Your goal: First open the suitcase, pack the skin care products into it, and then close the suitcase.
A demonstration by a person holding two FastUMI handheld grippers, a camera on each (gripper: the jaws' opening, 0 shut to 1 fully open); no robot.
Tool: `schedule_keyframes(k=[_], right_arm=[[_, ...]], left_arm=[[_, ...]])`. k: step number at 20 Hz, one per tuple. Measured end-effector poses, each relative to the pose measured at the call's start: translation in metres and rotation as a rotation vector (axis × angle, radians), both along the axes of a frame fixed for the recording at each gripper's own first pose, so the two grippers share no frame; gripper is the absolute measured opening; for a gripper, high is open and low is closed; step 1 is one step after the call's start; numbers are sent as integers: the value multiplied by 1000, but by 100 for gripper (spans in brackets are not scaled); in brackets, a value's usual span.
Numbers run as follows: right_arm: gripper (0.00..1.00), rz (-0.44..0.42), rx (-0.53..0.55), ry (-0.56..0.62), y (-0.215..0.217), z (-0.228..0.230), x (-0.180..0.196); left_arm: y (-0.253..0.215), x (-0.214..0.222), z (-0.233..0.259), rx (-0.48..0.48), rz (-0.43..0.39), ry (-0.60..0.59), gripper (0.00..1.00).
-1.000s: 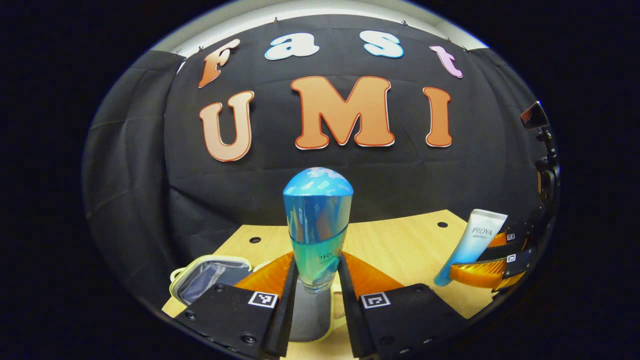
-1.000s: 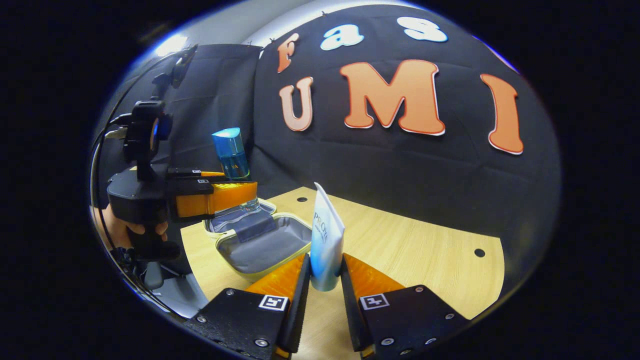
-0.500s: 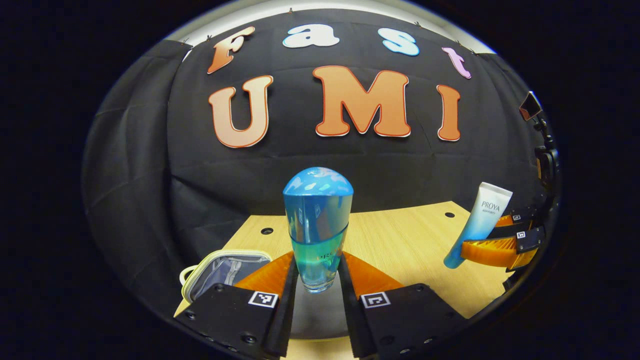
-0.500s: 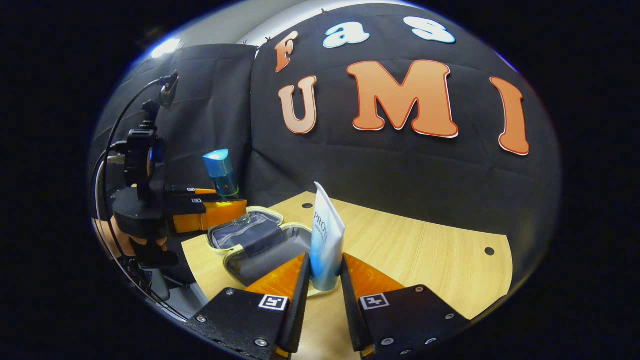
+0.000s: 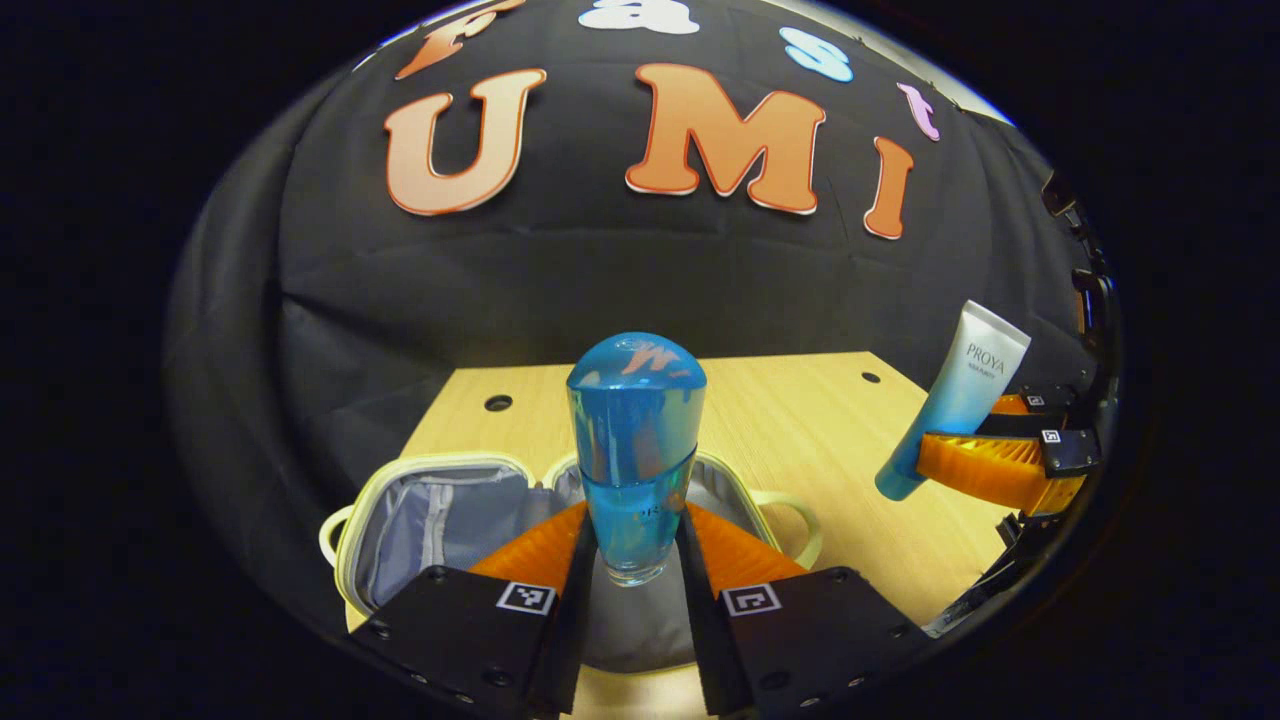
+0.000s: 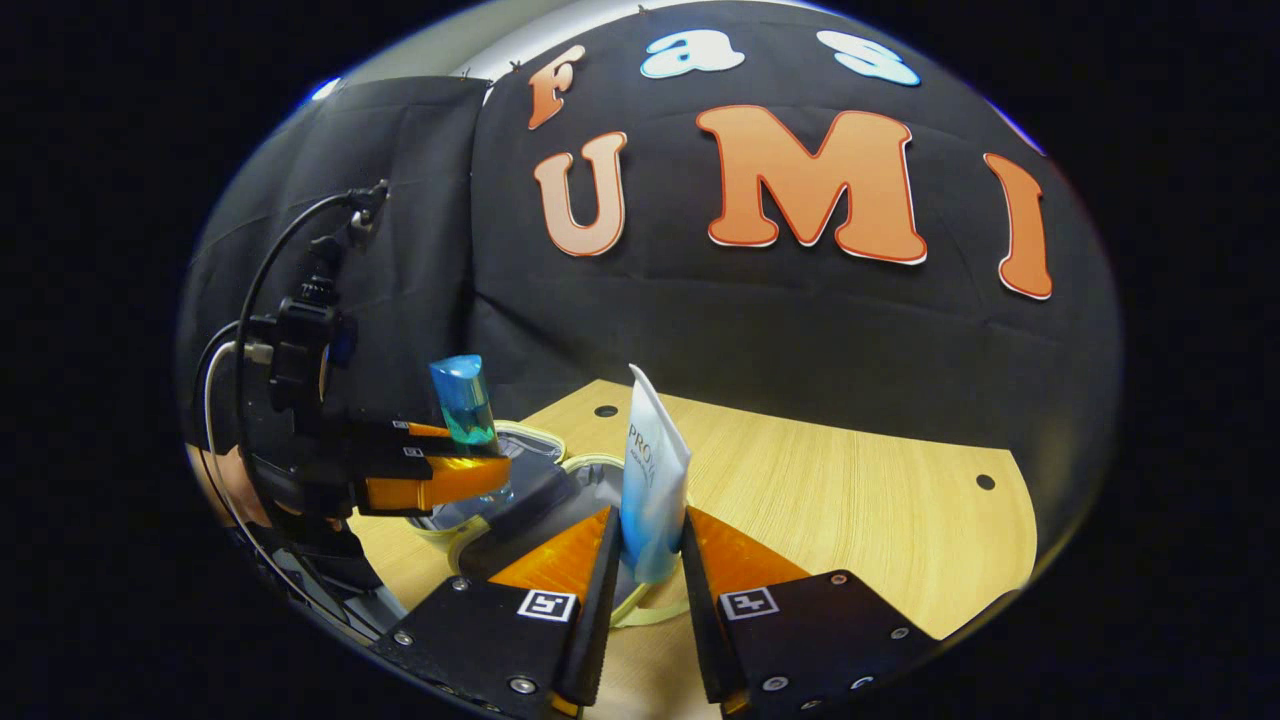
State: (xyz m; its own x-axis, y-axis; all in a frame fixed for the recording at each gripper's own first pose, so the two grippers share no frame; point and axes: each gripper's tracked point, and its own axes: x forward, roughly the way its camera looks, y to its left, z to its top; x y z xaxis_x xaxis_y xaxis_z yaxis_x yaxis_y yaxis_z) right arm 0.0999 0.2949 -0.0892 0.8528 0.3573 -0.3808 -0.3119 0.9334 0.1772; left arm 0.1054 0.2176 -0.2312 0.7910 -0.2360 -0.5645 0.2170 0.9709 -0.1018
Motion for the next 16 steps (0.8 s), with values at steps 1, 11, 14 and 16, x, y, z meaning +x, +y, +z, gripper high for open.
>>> schedule_keyframes(k=[1,11,14,16], right_arm=[[38,-20,2,14,5,-5,0],[39,-75,24,160,35,-35,-9],[39,-68,49,185,40,-42,-1],[39,-50,65,196,45,-45,2]], left_arm=[[0,-1,-10,-2,-24,25,46],[-3,-14,-88,-27,-140,300,46],[-4,-16,-105,-25,-120,383,46],[-8,-17,-116,-28,-114,435,46]])
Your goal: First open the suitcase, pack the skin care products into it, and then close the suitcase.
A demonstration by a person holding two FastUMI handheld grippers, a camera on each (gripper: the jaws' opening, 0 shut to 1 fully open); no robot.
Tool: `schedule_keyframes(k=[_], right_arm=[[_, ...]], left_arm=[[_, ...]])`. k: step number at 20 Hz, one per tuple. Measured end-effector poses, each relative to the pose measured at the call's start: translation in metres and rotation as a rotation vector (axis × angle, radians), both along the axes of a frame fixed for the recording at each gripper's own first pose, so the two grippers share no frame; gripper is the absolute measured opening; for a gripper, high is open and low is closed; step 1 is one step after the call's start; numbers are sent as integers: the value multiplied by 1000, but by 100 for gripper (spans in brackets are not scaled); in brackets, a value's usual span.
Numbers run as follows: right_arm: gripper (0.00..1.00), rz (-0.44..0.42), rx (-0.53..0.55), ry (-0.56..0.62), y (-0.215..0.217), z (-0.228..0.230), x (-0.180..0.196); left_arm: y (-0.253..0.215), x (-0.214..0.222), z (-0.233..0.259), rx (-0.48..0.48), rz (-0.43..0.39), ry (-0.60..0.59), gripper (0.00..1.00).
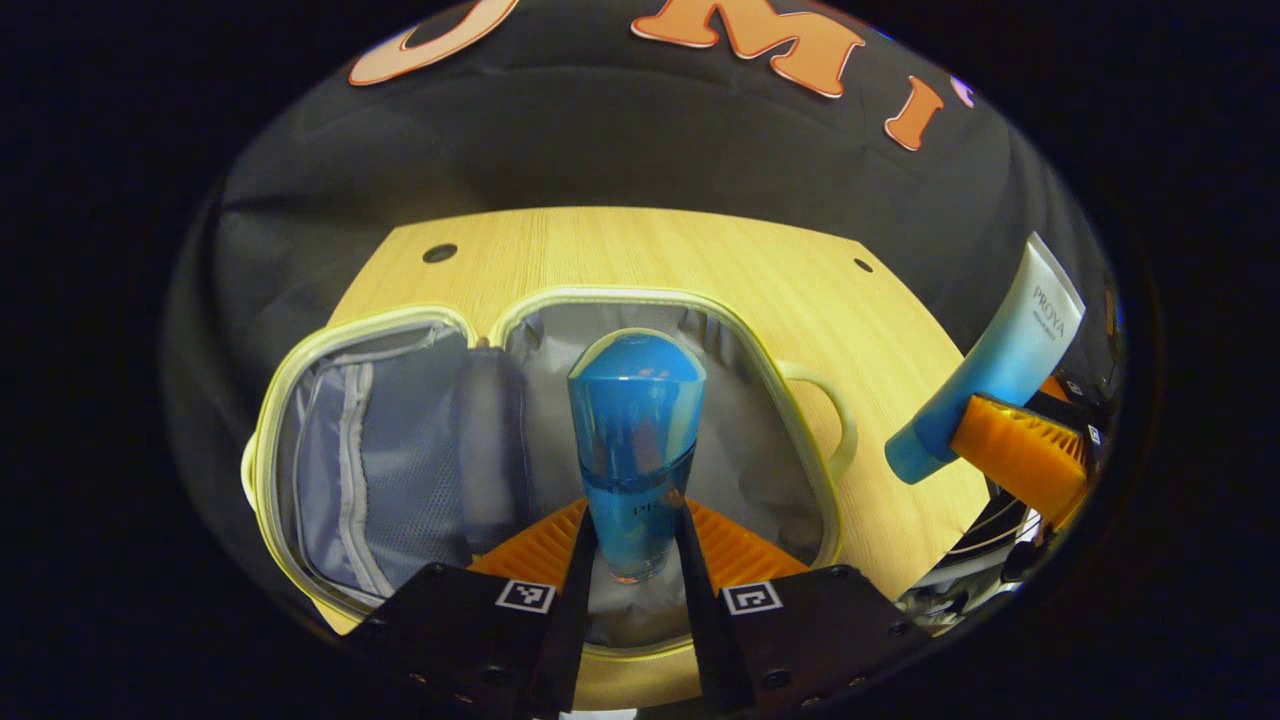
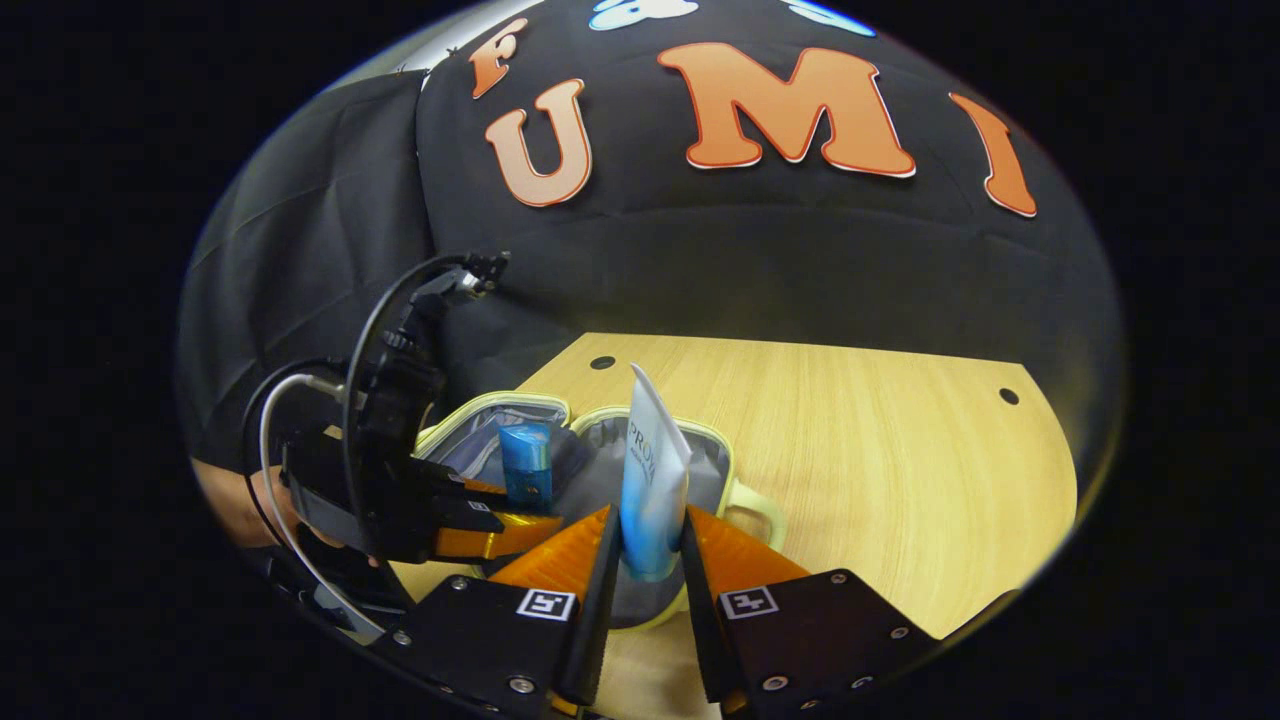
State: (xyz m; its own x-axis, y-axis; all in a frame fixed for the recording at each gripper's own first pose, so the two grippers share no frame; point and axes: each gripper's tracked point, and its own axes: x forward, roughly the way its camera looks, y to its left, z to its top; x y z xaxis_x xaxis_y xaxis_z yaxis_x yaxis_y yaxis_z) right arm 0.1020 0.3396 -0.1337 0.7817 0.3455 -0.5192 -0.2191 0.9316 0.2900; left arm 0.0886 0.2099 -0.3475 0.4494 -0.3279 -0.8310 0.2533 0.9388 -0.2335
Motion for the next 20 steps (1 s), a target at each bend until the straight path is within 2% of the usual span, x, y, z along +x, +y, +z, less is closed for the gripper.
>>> schedule_keyframes(k=[8,14,20], right_arm=[[39,90,23,60,5,-26,8],[39,123,42,100,7,-41,14],[39,132,72,150,10,-55,23]], left_arm=[[-7,6,-43,44,55,178,47],[1,14,-72,68,124,236,46],[10,24,-93,109,157,254,46]])
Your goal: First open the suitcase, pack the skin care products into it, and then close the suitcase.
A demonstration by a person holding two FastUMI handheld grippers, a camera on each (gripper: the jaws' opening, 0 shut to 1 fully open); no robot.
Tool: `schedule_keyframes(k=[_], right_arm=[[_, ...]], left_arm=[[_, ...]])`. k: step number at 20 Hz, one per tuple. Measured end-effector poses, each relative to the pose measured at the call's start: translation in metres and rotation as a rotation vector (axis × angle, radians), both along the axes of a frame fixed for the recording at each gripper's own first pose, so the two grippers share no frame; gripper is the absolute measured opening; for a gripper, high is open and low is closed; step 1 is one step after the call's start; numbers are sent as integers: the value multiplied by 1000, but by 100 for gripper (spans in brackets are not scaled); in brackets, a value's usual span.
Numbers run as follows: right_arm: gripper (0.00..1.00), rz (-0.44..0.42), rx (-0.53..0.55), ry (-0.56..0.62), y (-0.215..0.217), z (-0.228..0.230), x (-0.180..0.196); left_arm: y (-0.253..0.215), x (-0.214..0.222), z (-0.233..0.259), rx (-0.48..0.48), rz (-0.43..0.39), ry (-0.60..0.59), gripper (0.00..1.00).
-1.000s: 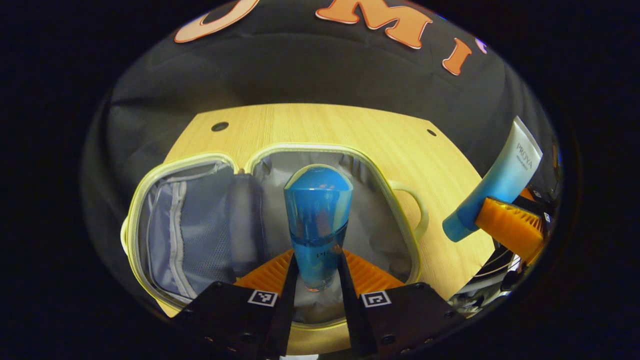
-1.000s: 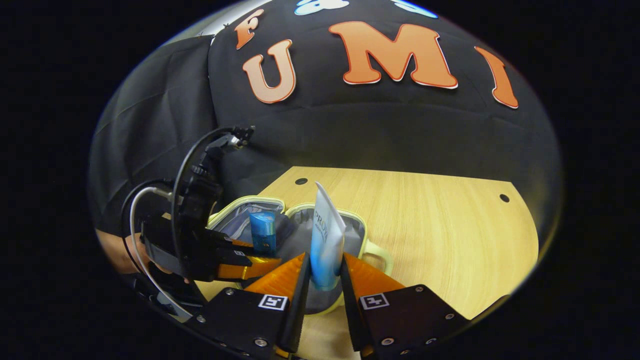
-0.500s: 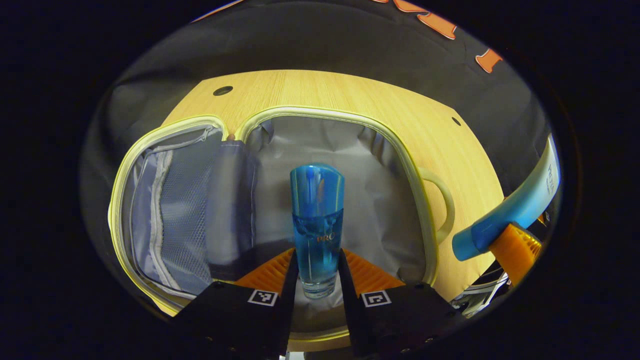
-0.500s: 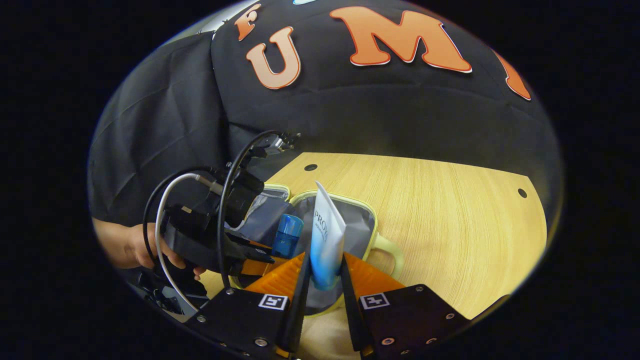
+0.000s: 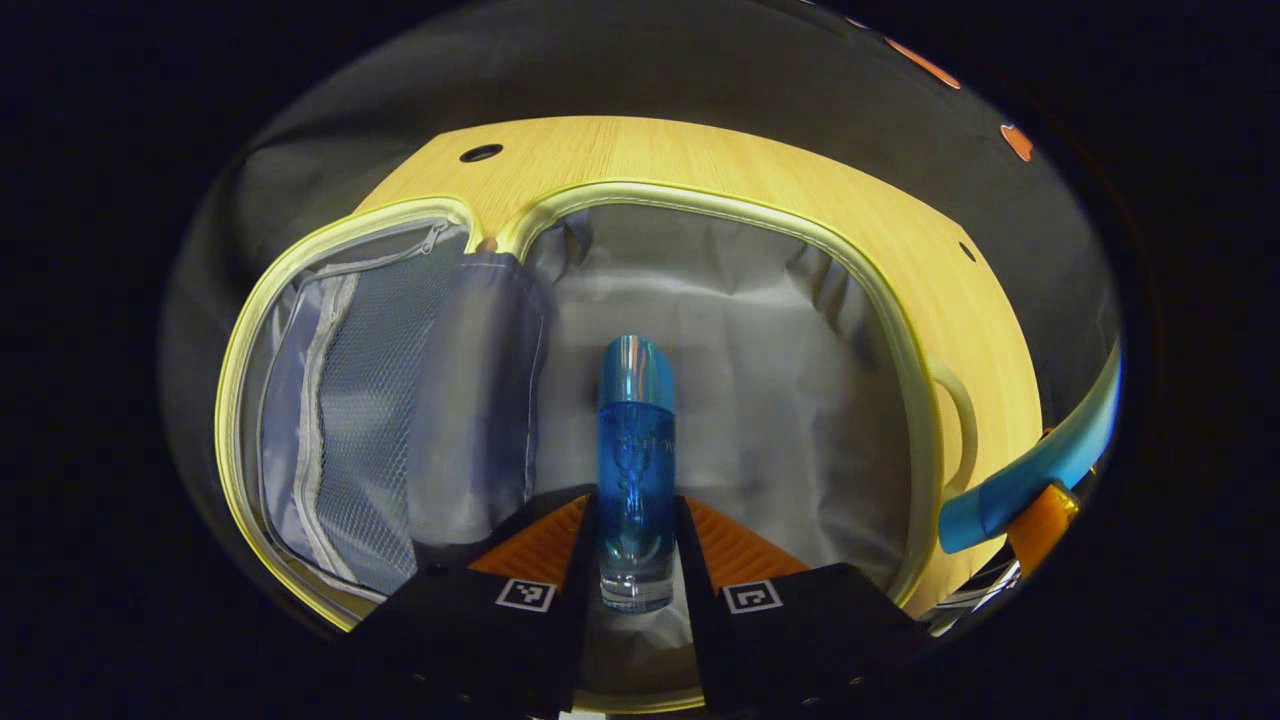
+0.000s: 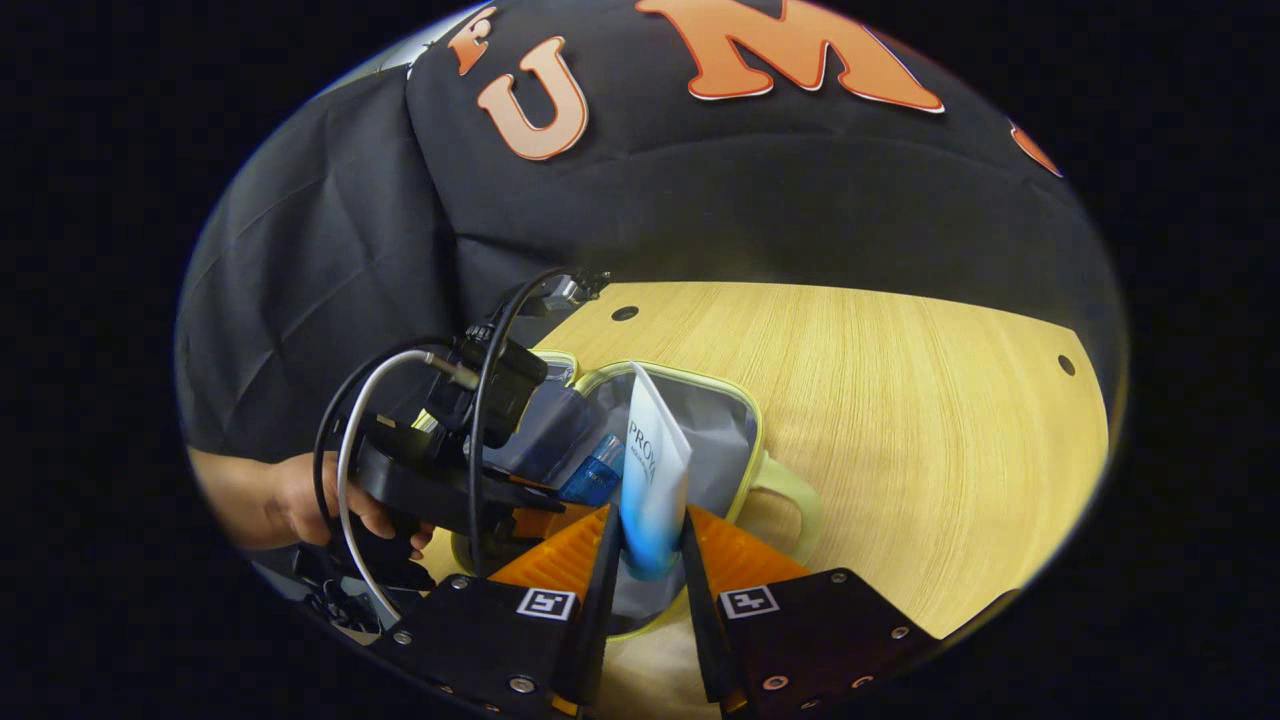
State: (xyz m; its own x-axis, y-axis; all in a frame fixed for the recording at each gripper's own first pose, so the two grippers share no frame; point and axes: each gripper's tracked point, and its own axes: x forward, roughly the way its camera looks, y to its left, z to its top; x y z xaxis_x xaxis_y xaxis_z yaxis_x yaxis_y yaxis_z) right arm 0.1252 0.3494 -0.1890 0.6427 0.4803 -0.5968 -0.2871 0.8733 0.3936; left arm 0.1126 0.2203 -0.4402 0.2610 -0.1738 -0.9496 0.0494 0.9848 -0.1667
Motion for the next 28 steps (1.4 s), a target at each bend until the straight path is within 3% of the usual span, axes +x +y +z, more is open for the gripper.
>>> schedule_keyframes(k=[7,9,12,13,18,21,26,27,28], right_arm=[[39,18,13,121,12,-27,2],[39,24,10,154,15,-34,1],[39,28,-3,228,18,-45,-5],[39,23,2,243,19,-45,-5],[39,8,-22,330,21,-53,-11],[39,-13,-33,393,21,-64,-12],[38,-71,-30,438,26,-73,-1],[30,-80,-27,434,23,-71,0],[36,-96,-29,427,20,-68,1]], left_arm=[[9,14,33,20,-14,-114,47],[9,12,48,-1,-16,-152,58],[20,11,74,28,9,-219,85],[28,12,82,46,17,-239,87],[71,9,133,72,108,-320,89],[116,4,165,143,159,-386,88],[190,-23,183,204,267,-414,88],[205,-26,181,205,296,-416,88],[220,-27,178,207,320,-418,88]])
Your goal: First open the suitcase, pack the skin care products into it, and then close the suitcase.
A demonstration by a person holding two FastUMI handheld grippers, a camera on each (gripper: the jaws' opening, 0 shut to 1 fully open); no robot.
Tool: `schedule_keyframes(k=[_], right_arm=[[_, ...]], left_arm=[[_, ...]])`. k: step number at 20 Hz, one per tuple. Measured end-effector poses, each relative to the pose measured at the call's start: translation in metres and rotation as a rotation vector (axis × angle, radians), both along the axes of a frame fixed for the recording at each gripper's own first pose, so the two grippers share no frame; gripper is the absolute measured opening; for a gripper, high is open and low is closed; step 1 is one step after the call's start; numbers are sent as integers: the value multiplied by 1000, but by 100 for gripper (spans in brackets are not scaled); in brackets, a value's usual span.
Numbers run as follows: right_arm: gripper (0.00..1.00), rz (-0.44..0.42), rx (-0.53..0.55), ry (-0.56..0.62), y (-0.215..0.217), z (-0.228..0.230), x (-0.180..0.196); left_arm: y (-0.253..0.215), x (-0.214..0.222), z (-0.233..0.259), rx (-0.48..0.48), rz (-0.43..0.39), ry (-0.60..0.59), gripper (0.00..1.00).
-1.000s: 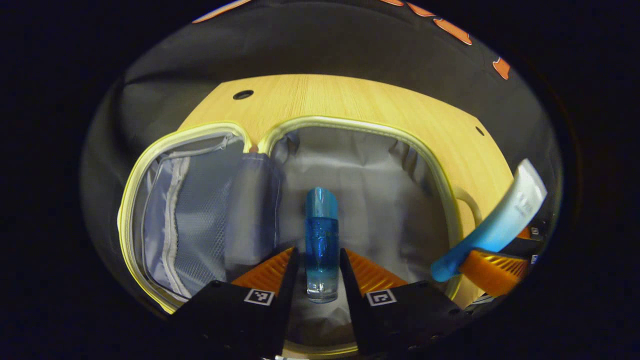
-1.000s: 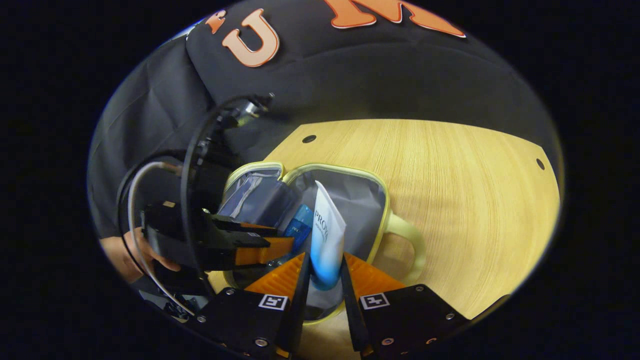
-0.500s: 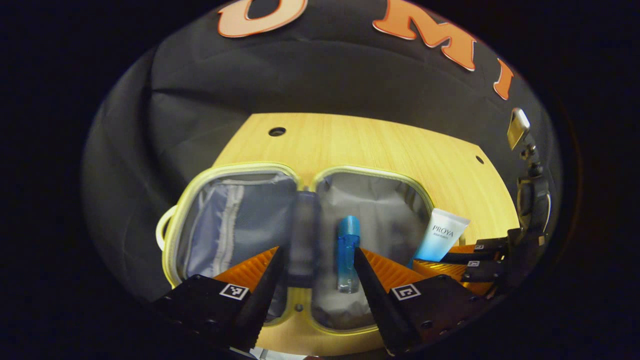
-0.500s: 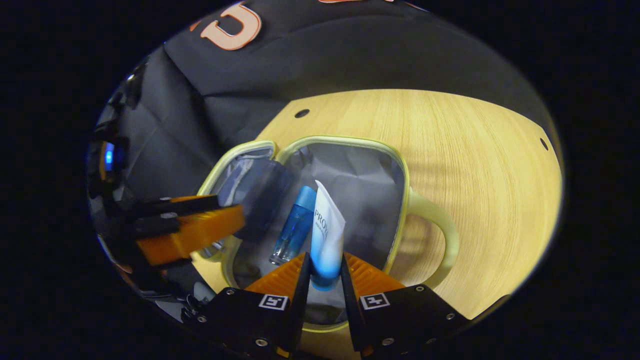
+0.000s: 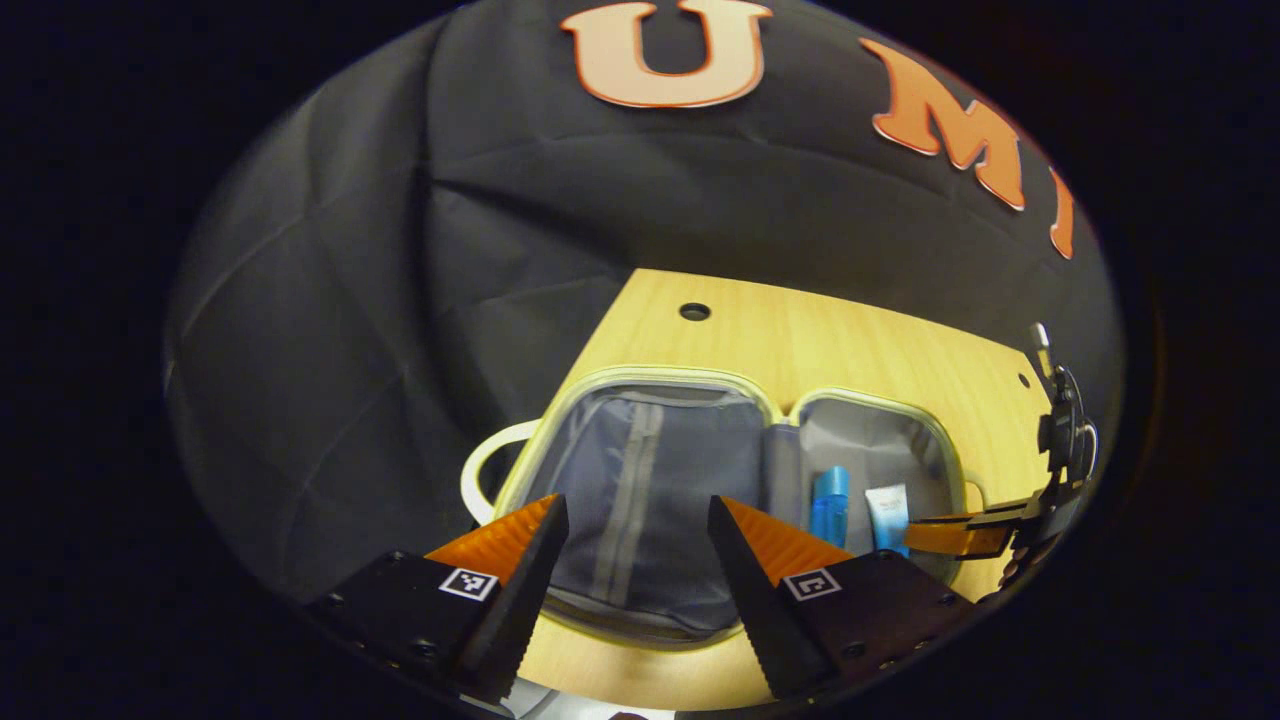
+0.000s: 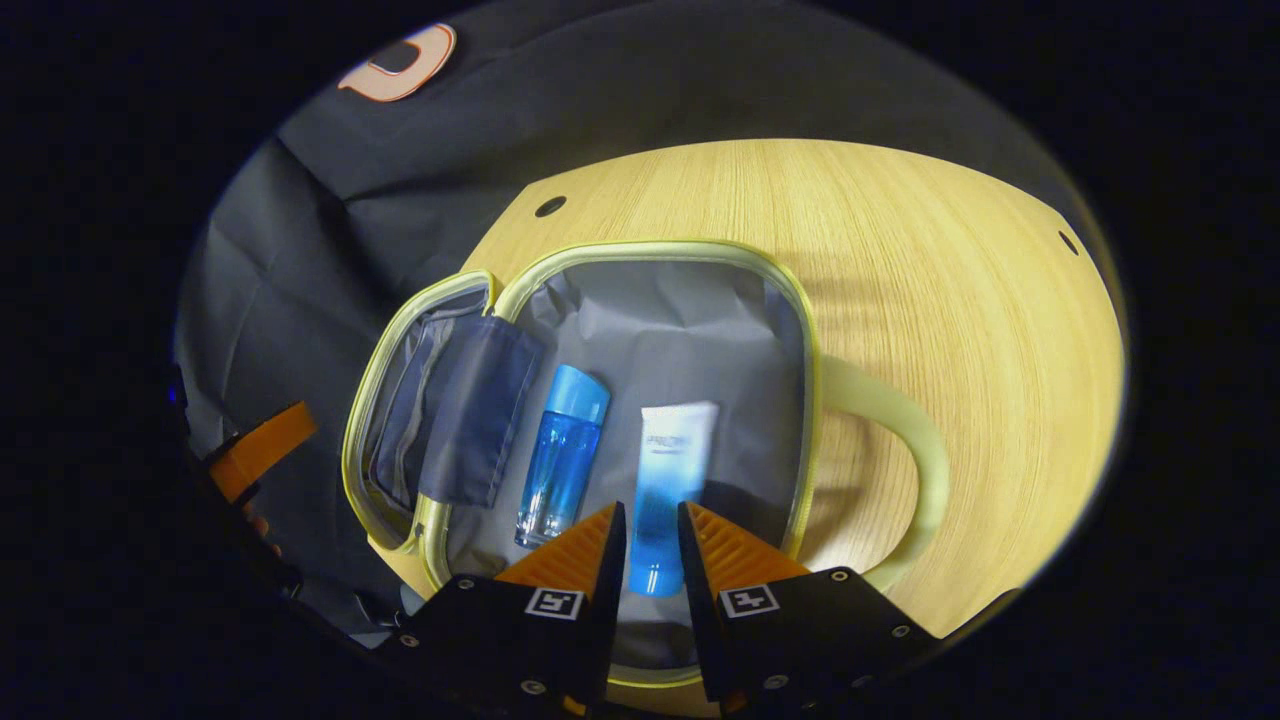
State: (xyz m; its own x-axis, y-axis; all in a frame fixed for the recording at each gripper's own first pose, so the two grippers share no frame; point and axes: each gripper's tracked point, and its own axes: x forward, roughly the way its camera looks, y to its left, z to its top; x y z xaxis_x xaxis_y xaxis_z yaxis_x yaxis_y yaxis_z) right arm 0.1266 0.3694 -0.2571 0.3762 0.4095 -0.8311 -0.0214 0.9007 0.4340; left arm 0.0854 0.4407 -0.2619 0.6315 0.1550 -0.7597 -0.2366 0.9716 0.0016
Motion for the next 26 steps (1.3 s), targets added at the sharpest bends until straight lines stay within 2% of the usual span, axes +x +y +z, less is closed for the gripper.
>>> schedule_keyframes(k=[1,2,3,5,6,8,10,13,18,23,24,25,26], right_arm=[[27,-10,-1,-13,-3,3,2],[41,-26,-4,-31,-7,8,4],[42,-45,-1,-53,-13,16,8],[58,-94,10,-104,-20,30,14],[73,-115,3,-135,-25,38,13],[85,-163,-35,-214,-42,58,17],[90,-217,-58,-277,-58,78,19],[93,-275,-83,-362,-81,107,18],[95,-332,-215,-487,-129,148,11],[95,-395,-265,-538,-161,179,4],[95,-401,-281,-550,-167,184,3],[95,-402,-300,-560,-173,188,2],[95,-402,-317,-567,-178,190,0]], left_arm=[[16,0,-9,0,26,-8,88],[31,1,-14,-3,50,-16,88],[47,1,-17,-6,76,-19,88],[68,-1,-13,-18,117,-22,88],[78,-2,-13,-25,135,-27,88],[94,0,-18,-41,159,-33,89],[112,2,-25,-72,188,-41,93],[150,1,-36,-144,251,-41,93],[188,4,-78,-237,339,-1,96],[185,12,-132,-332,354,95,95],[184,13,-142,-346,355,120,86],[185,11,-148,-345,347,141,86],[183,13,-150,-356,338,150,63]])
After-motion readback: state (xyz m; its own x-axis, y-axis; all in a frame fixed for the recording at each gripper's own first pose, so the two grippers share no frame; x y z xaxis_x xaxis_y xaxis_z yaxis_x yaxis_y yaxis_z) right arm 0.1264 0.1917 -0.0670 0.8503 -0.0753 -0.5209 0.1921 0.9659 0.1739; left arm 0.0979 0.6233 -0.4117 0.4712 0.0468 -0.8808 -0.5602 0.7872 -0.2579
